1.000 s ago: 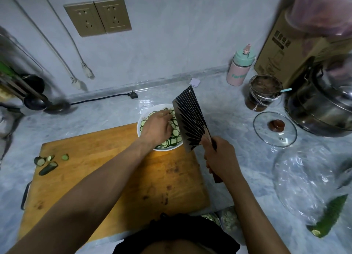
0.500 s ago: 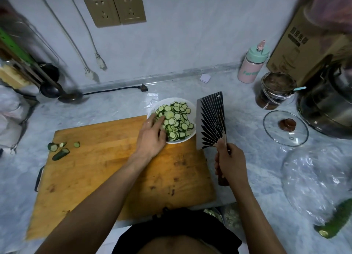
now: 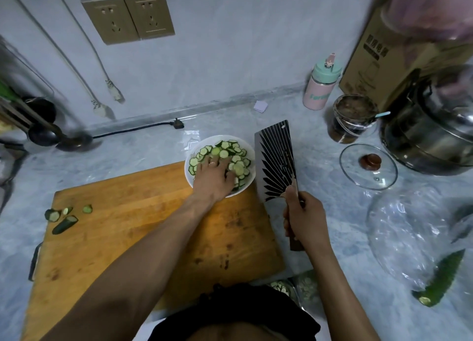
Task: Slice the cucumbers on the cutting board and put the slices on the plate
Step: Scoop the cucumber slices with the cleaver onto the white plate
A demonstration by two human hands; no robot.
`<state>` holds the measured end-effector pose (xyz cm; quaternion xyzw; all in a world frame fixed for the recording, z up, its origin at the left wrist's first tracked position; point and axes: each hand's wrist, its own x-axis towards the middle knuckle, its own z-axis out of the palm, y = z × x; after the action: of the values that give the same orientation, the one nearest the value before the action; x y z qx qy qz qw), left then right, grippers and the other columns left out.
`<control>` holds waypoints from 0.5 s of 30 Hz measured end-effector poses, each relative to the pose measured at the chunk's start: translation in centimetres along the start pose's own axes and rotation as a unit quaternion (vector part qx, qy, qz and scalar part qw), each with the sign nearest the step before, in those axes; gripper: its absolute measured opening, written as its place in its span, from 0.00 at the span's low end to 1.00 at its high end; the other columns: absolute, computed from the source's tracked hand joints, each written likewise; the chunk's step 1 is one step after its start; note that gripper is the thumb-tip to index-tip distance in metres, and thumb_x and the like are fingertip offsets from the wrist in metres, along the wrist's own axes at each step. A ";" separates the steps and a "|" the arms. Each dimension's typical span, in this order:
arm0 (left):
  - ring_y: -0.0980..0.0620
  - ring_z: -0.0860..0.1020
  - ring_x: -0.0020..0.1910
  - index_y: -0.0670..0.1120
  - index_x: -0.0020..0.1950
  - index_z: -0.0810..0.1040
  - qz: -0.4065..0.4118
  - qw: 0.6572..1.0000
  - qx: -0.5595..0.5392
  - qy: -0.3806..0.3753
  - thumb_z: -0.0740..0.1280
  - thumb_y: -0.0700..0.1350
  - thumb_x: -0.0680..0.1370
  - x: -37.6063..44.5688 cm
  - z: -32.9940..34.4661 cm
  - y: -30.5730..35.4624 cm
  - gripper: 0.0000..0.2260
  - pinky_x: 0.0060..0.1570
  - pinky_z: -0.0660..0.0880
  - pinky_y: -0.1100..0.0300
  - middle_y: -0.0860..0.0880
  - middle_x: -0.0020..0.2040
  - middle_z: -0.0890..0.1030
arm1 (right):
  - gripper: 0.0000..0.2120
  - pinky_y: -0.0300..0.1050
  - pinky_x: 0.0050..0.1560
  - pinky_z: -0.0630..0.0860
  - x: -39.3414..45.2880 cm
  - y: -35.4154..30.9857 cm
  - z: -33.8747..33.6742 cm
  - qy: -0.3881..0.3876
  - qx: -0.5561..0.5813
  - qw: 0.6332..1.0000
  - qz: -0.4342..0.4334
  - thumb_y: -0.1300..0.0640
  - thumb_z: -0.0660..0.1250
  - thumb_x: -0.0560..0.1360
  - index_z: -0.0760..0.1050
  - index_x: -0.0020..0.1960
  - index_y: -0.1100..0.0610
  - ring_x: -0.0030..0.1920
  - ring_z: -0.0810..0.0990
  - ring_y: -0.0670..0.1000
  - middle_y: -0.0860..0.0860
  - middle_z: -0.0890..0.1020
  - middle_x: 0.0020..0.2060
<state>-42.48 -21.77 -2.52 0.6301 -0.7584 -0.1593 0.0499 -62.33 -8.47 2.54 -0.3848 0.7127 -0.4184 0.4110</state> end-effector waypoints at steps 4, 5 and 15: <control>0.40 0.57 0.77 0.50 0.77 0.64 0.087 0.996 -0.005 -0.024 0.56 0.53 0.83 0.7 0.3 -0.2 0.23 0.75 0.53 0.43 0.43 0.78 0.62 | 0.24 0.42 0.23 0.73 0.2 -0.1 0.2 -0.003 -0.001 1.000 -0.001 0.43 0.59 0.82 0.74 0.43 0.64 0.22 0.75 0.51 0.58 0.78 0.28; 0.39 0.57 0.76 0.49 0.76 0.66 0.082 0.996 -0.026 0.002 0.57 0.53 0.83 0.5 0.2 -0.4 0.22 0.75 0.54 0.43 0.42 0.77 0.63 | 0.24 0.42 0.23 0.73 0.2 0.0 0.3 -0.007 0.001 1.000 -0.002 0.43 0.59 0.82 0.74 0.43 0.65 0.22 0.75 0.51 0.58 0.78 0.28; 0.39 0.64 0.75 0.45 0.69 0.76 0.178 0.980 -0.056 0.063 0.62 0.37 0.78 -4.2 1.4 -4.1 0.19 0.71 0.64 0.40 0.43 0.74 0.69 | 0.26 0.44 0.25 0.72 0.4 -0.1 1.5 -0.056 -0.028 0.997 -0.044 0.40 0.58 0.81 0.72 0.39 0.62 0.23 0.76 0.54 0.57 0.78 0.27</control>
<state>-38.17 -18.04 -4.56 0.4897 -0.8438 -0.1500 0.1606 -61.09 -9.34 2.09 -0.4498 0.6823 -0.3937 0.4208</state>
